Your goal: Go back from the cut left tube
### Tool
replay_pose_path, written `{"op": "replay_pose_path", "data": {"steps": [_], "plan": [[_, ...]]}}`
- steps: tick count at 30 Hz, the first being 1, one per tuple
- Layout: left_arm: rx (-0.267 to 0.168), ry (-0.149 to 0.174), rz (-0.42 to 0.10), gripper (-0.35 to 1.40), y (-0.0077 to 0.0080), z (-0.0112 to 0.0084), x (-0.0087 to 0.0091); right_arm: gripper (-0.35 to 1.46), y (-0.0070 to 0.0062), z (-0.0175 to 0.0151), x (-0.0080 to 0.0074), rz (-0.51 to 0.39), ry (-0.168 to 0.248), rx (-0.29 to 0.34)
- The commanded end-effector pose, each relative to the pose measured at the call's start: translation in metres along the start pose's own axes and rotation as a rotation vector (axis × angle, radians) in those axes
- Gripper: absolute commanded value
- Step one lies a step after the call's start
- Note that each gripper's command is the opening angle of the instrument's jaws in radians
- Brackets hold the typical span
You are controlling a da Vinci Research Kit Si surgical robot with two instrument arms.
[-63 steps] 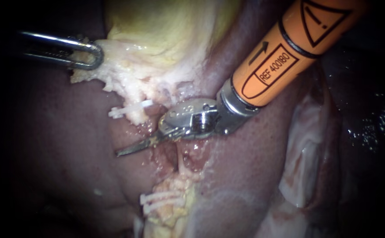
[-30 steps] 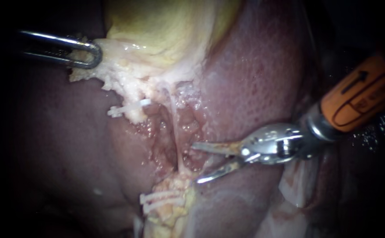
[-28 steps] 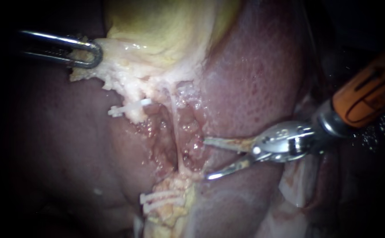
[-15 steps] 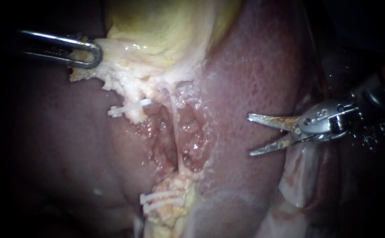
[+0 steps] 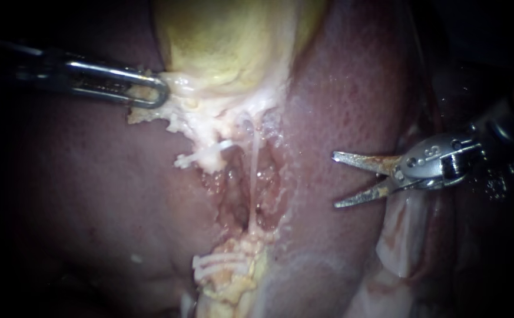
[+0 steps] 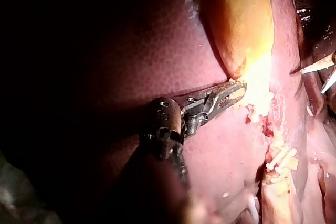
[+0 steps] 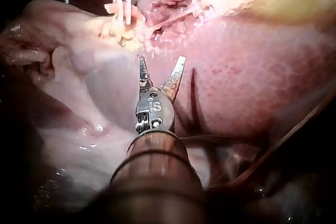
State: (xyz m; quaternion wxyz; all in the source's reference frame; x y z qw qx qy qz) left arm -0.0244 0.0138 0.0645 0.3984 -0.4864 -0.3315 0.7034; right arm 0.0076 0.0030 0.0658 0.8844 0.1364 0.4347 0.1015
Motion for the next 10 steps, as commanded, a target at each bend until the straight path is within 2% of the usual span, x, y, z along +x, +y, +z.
{"op": "replay_pose_path", "data": {"steps": [1, 6, 10], "plan": [[0.002, -0.002, -0.001, -0.35, 0.0000, 0.0000, 0.0000, 1.45, 0.0000, 0.0000, 0.0000, 0.000, 0.000, 0.000], [0.002, -0.002, -0.001, -0.35, 0.0000, 0.0000, 0.0000, 1.45, 0.0000, 0.0000, 0.0000, 0.000, 0.001, 0.003], [-0.002, -0.004, -0.003, -0.35, 0.0002, -0.0005, 0.0003, 1.45, -0.0003, 0.0004, 0.0001, -0.001, 0.014, 0.042]]}}
